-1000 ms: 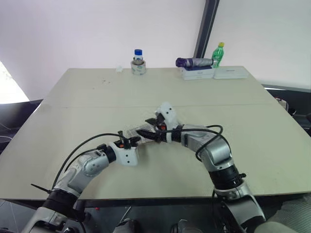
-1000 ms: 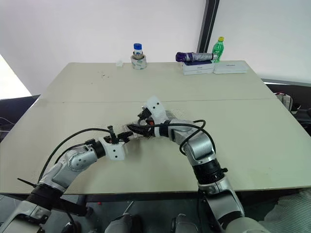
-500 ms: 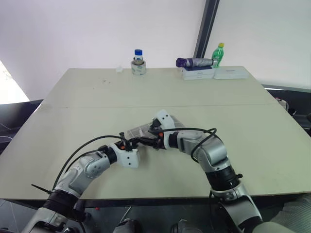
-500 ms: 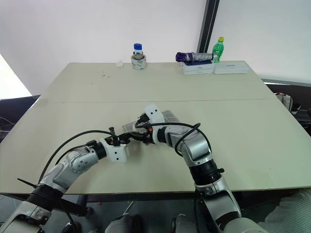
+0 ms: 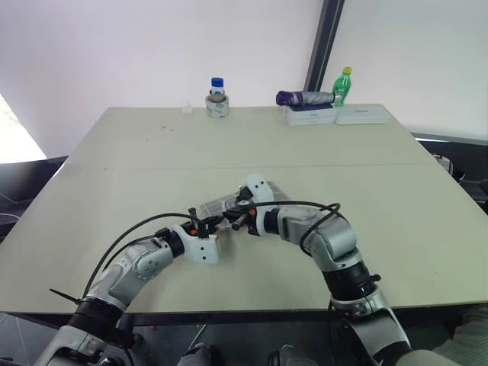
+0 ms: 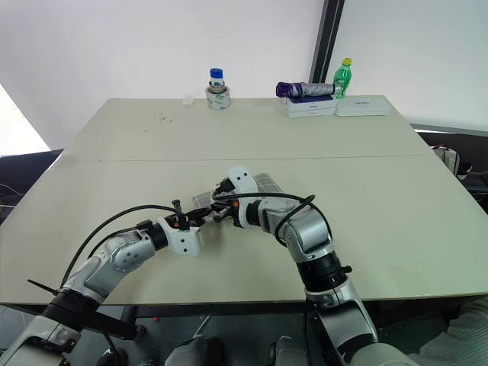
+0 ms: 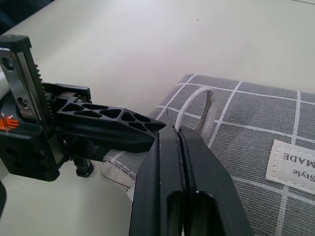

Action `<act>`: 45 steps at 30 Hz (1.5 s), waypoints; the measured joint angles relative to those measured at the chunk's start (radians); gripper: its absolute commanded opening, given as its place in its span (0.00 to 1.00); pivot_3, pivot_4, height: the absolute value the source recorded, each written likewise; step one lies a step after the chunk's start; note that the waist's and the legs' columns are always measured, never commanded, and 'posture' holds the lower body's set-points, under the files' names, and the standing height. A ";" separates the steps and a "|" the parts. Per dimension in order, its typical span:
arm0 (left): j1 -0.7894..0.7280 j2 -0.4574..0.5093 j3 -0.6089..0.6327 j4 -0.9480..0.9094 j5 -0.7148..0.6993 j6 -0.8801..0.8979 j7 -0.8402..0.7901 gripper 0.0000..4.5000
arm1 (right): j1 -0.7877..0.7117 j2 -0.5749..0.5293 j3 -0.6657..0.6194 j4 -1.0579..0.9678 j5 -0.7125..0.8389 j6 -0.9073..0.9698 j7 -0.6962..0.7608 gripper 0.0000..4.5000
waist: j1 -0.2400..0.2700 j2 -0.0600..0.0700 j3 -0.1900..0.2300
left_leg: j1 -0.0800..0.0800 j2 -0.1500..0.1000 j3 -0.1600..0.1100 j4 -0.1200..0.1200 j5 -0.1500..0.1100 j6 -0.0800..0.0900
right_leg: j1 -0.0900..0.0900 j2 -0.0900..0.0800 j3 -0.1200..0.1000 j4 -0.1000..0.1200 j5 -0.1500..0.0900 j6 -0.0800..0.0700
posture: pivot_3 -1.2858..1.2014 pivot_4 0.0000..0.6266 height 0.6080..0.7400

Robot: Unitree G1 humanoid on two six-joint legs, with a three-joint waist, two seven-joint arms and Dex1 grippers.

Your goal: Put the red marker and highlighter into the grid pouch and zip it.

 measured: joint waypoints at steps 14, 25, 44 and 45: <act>0.058 -0.020 0.054 -0.011 -0.163 0.060 -0.007 0.00 | 0.151 -0.027 -0.286 -0.125 0.253 -0.048 0.061 0.01 | -0.003 0.000 0.000 | 0.000 0.000 0.000 -0.002 0.000 0.000 | 0.000 0.000 0.000 -0.001 0.000 0.000 | 0.52 0.24 1.00; 0.036 -0.045 0.084 0.002 -0.245 0.107 -0.020 0.00 | 0.319 -0.149 -0.213 -0.219 0.328 -0.139 0.190 0.01 | -0.003 0.000 0.000 | 0.000 0.000 -0.001 -0.002 0.000 0.000 | 0.000 0.000 0.000 -0.002 0.000 0.000 | 0.52 0.24 1.00; 0.031 -0.037 0.080 0.004 -0.238 0.096 -0.026 0.00 | 0.348 -0.198 -0.065 -0.148 0.183 -0.332 0.208 0.52 | 0.000 -0.001 0.000 | 0.000 0.000 -0.001 -0.002 0.000 0.000 | 0.000 0.000 0.000 -0.002 0.000 0.000 | 0.52 0.24 1.00; 0.026 -0.036 0.078 0.004 -0.233 0.090 -0.029 0.00 | 0.346 -0.189 -0.052 -0.142 0.181 -0.331 0.205 0.65 | -0.001 -0.001 0.000 | 0.000 0.000 -0.001 -0.002 0.000 0.000 | 0.000 0.000 0.000 -0.002 0.000 0.000 | 0.52 0.24 1.00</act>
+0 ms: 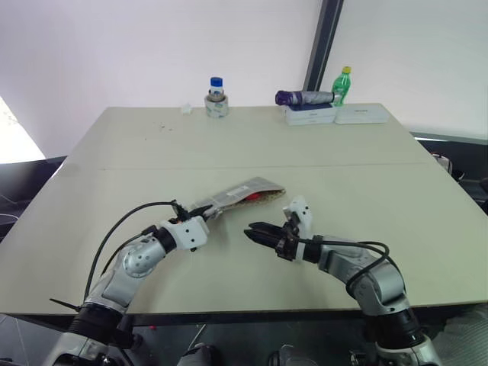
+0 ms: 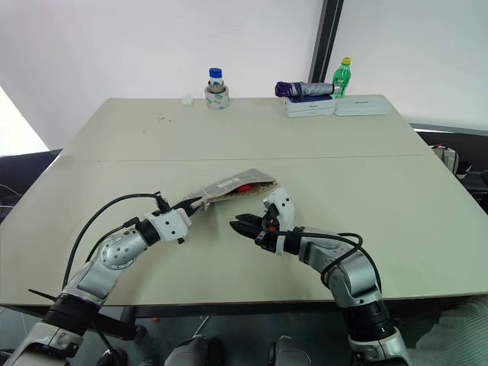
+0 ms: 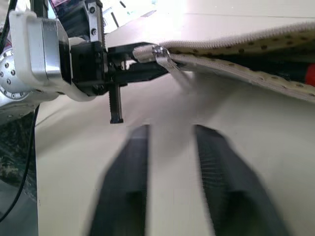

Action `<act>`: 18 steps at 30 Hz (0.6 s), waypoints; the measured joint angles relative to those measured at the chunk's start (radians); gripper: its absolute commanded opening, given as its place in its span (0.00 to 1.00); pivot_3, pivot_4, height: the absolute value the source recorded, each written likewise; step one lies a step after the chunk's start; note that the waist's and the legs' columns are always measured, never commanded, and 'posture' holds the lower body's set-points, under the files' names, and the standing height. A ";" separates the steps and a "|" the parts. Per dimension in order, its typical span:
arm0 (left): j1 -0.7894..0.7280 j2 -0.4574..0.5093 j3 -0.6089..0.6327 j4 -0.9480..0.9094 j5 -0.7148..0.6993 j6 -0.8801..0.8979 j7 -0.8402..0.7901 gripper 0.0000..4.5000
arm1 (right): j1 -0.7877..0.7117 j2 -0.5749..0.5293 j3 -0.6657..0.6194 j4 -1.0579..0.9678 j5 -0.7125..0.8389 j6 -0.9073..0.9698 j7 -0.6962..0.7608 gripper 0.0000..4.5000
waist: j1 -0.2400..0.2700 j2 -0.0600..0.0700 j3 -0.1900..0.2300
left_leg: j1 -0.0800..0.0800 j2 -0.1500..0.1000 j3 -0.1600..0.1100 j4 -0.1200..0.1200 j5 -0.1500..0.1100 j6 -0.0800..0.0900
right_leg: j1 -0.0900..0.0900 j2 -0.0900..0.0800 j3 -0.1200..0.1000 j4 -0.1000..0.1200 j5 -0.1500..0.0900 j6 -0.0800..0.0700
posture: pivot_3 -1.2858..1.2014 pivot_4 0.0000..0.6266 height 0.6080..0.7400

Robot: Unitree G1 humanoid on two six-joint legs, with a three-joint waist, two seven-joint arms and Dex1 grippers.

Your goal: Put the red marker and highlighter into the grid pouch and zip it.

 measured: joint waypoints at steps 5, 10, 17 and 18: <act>-0.017 0.001 -0.004 0.000 0.014 -0.011 -0.014 0.00 | -0.036 0.098 0.073 0.082 -0.065 -0.010 -0.069 0.75 | -0.001 0.000 0.000 | 0.000 0.000 0.000 0.000 0.000 0.000 | 0.000 0.000 0.000 0.000 0.000 0.000 | 0.52 0.24 1.00; -0.027 0.003 -0.003 -0.001 0.015 -0.012 -0.025 0.00 | -0.095 0.159 0.083 0.181 -0.112 -0.048 -0.113 0.75 | 0.000 0.000 0.000 | 0.000 0.000 0.000 0.000 0.000 0.000 | 0.000 0.000 0.000 0.000 0.000 0.000 | 0.52 0.24 1.00; -0.027 0.002 -0.003 -0.003 0.018 -0.012 -0.028 0.00 | -0.136 0.199 0.079 0.253 -0.139 -0.086 -0.130 0.75 | -0.001 0.000 0.000 | 0.000 0.000 0.001 0.000 0.000 0.000 | 0.000 0.000 0.000 0.000 0.000 0.000 | 0.52 0.24 1.00; -0.027 0.002 -0.003 -0.004 0.019 -0.012 -0.028 0.00 | -0.138 0.200 0.079 0.254 -0.140 -0.088 -0.130 0.75 | -0.001 0.000 0.000 | 0.000 0.000 0.001 0.000 0.000 0.000 | 0.000 0.000 0.000 0.000 0.000 0.000 | 0.52 0.24 1.00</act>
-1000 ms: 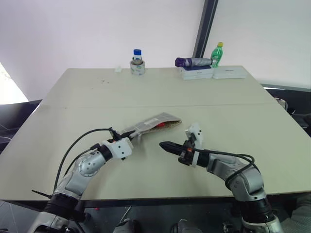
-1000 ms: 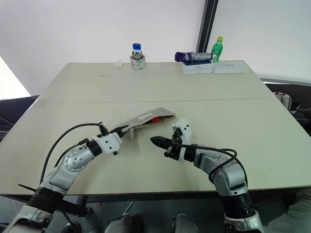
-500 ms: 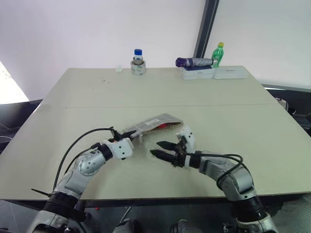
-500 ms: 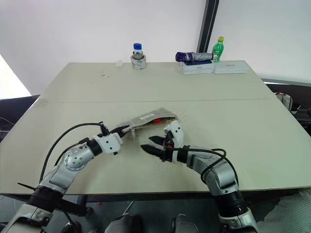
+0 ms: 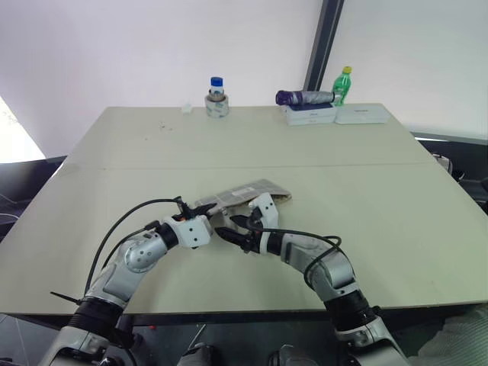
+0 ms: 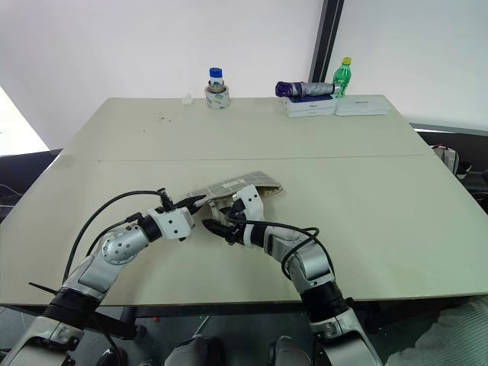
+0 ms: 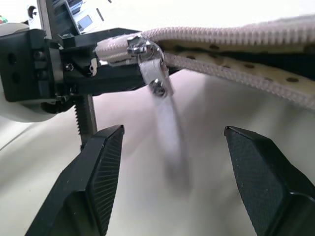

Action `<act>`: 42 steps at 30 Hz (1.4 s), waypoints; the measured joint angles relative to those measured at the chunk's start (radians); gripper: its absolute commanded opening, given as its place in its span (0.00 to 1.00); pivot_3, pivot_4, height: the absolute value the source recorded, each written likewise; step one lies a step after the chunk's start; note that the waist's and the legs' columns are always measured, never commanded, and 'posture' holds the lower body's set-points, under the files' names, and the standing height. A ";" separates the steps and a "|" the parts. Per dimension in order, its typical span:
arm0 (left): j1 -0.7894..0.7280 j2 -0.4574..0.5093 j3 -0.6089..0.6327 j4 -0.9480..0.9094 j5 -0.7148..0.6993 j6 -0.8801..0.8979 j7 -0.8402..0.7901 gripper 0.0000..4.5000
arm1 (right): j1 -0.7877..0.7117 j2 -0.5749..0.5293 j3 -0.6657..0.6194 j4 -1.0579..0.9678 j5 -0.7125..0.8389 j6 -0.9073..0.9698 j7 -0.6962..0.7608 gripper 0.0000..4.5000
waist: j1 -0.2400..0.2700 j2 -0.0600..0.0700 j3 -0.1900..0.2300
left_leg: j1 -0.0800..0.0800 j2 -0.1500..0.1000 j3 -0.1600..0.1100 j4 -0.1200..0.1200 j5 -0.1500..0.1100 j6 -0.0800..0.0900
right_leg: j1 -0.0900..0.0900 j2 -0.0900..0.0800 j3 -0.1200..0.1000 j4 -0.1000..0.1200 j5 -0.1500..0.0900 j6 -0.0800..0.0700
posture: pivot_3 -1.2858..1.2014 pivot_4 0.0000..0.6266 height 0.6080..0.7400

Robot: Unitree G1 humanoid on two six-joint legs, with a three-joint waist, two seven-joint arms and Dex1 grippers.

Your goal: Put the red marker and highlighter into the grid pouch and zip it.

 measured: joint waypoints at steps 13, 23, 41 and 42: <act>0.001 -0.003 0.002 -0.001 0.012 0.002 0.002 0.00 | -0.024 0.096 -0.004 0.051 -0.004 -0.010 -0.014 0.63 | 0.000 0.000 0.000 | 0.000 0.000 0.000 0.000 0.000 0.000 | 0.000 0.000 0.000 0.000 0.000 0.000 | 0.52 0.24 1.00; 0.013 -0.002 0.005 -0.015 0.018 0.005 0.005 0.00 | -0.023 0.083 -0.021 0.056 0.003 -0.020 -0.001 0.00 | 0.000 0.000 0.000 | 0.000 0.000 0.000 0.000 0.000 0.000 | 0.000 0.000 0.000 0.000 0.000 0.000 | 0.52 0.24 1.00; 0.076 0.065 0.014 -0.028 -0.039 -0.055 -0.010 0.00 | 0.008 -0.313 -0.103 0.103 -0.045 -0.073 0.150 0.00 | -0.002 0.000 0.000 | 0.000 0.000 0.000 0.000 0.000 0.000 | 0.000 -0.001 0.000 0.000 0.000 0.000 | 0.52 0.24 1.00; 0.076 0.069 0.016 -0.021 -0.048 -0.059 -0.011 0.00 | 0.003 -0.333 -0.110 0.131 -0.051 -0.089 0.155 0.00 | -0.002 0.000 0.000 | 0.000 0.000 0.000 0.000 0.000 0.000 | 0.000 -0.001 0.000 0.000 0.000 0.000 | 0.52 0.24 1.00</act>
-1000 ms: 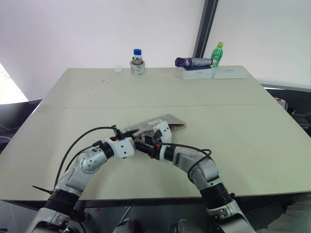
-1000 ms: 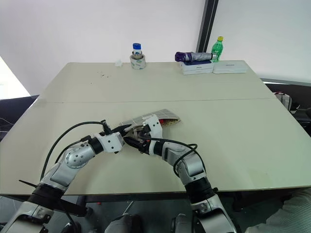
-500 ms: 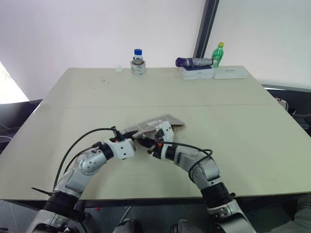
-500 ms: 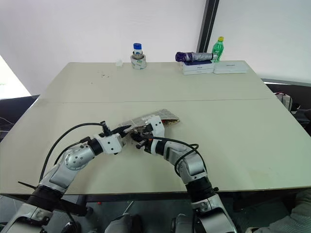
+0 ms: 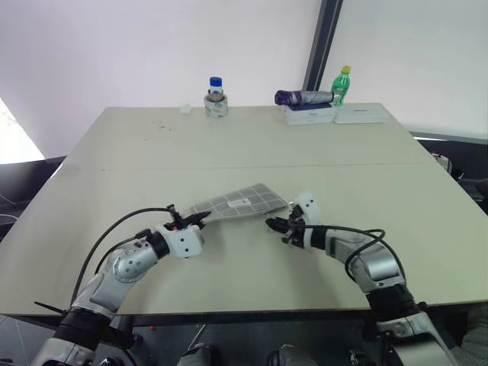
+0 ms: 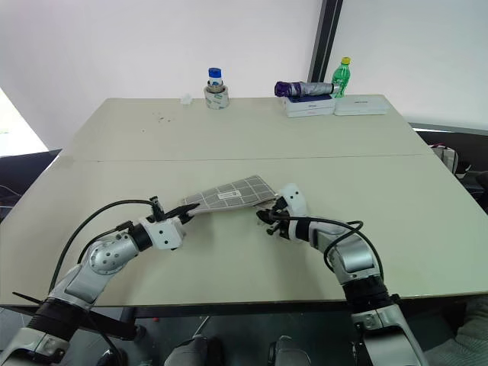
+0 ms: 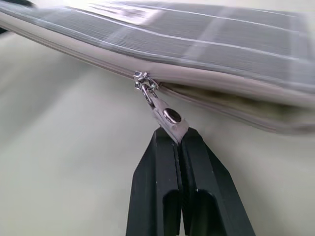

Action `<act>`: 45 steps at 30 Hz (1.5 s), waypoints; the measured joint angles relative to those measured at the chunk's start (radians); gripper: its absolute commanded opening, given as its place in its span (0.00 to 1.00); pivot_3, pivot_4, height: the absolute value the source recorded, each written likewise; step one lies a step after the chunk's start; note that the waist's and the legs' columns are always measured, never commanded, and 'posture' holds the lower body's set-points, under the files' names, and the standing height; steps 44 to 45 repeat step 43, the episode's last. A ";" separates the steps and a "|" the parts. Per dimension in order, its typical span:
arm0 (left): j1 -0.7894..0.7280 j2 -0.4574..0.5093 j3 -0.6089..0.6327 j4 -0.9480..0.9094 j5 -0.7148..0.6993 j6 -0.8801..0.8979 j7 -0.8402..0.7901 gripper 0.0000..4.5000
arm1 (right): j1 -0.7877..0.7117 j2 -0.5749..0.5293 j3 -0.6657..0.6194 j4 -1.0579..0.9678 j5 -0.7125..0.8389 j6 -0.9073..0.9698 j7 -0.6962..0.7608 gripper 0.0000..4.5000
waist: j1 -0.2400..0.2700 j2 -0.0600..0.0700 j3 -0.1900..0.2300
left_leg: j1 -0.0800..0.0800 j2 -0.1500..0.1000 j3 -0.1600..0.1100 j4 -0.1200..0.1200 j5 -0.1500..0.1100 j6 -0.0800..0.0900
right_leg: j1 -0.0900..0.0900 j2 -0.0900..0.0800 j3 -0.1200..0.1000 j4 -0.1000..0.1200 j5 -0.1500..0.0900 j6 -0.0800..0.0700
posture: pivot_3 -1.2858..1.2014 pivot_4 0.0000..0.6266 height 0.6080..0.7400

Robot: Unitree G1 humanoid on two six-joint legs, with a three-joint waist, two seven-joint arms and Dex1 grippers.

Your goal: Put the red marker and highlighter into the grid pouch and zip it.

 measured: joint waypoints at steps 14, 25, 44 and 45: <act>0.007 0.011 0.050 0.096 -0.269 0.007 -0.190 0.36 | -0.006 -0.096 -0.058 0.059 0.023 -0.055 0.112 0.22 | 0.002 0.000 0.000 | 0.000 0.000 0.000 0.000 0.000 0.000 | 0.000 0.000 0.000 0.000 0.000 0.000 | 0.52 0.24 1.00; 0.312 0.136 0.341 -0.136 -0.694 0.353 -0.391 1.00 | 0.127 -0.250 -0.154 -0.036 0.067 -0.101 0.249 0.99 | -0.002 0.000 0.001 | 0.001 0.000 -0.001 0.000 0.000 0.000 | 0.000 -0.001 0.000 0.000 0.000 0.000 | 0.52 0.24 1.00; 0.616 0.093 0.701 -0.266 -0.821 0.580 -0.377 1.00 | 0.252 -0.348 -0.394 0.105 0.088 -0.436 0.413 0.99 | 0.003 -0.001 0.002 | 0.001 0.001 -0.002 -0.001 -0.001 0.000 | 0.000 -0.002 0.000 -0.004 -0.002 -0.003 | 0.52 0.24 1.00; 0.616 0.093 0.701 -0.266 -0.821 0.580 -0.377 1.00 | 0.252 -0.348 -0.394 0.105 0.088 -0.436 0.413 0.99 | 0.003 -0.001 0.002 | 0.001 0.001 -0.002 -0.001 -0.001 0.000 | 0.000 -0.002 0.000 -0.004 -0.002 -0.003 | 0.52 0.24 1.00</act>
